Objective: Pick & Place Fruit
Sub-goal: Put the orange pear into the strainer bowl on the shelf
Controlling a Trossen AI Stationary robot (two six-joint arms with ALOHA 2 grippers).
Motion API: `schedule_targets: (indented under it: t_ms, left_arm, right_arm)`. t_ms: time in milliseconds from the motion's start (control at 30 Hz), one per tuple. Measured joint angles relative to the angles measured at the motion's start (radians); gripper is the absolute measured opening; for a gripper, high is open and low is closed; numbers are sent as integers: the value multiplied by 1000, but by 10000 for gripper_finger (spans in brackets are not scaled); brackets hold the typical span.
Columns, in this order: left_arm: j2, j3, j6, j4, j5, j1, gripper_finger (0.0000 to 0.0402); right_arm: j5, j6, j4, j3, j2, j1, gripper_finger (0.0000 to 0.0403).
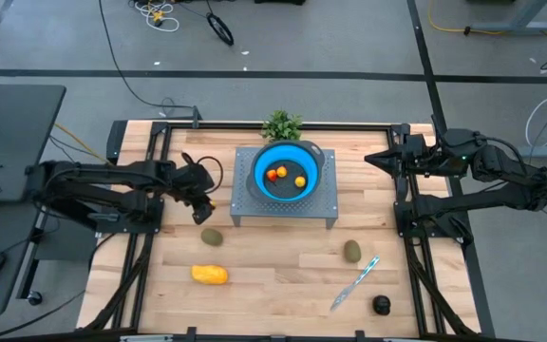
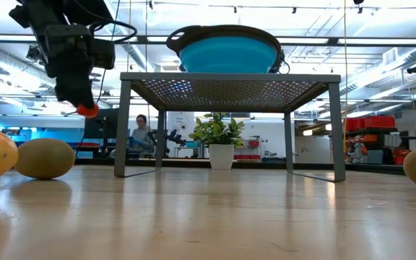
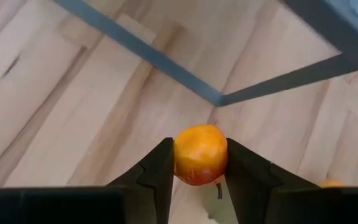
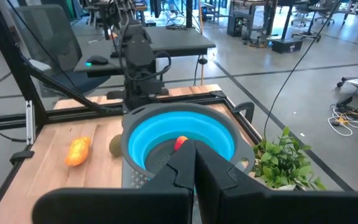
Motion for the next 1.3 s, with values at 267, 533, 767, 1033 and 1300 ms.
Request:
schedule_targets:
  t_ms: [267,533,767,1033,1300]
  left_arm:
    - [-8,0,-10,1,-3,-47,123]
    - [-38,59,12,21,2,-67,122]
    - [-37,232,119,21,-66,-70,123]
    - [-37,347,203,16,-132,-70,125]
    - [-34,357,204,31,-146,-70,123]
  right_arm:
    - [0,0,0,0,0,0,7]
    - [0,0,0,0,0,0,7]
    - [0,0,0,0,0,0,7]
    - [0,3,0,0,0,0,7]
    - [0,3,0,0,0,0,7]
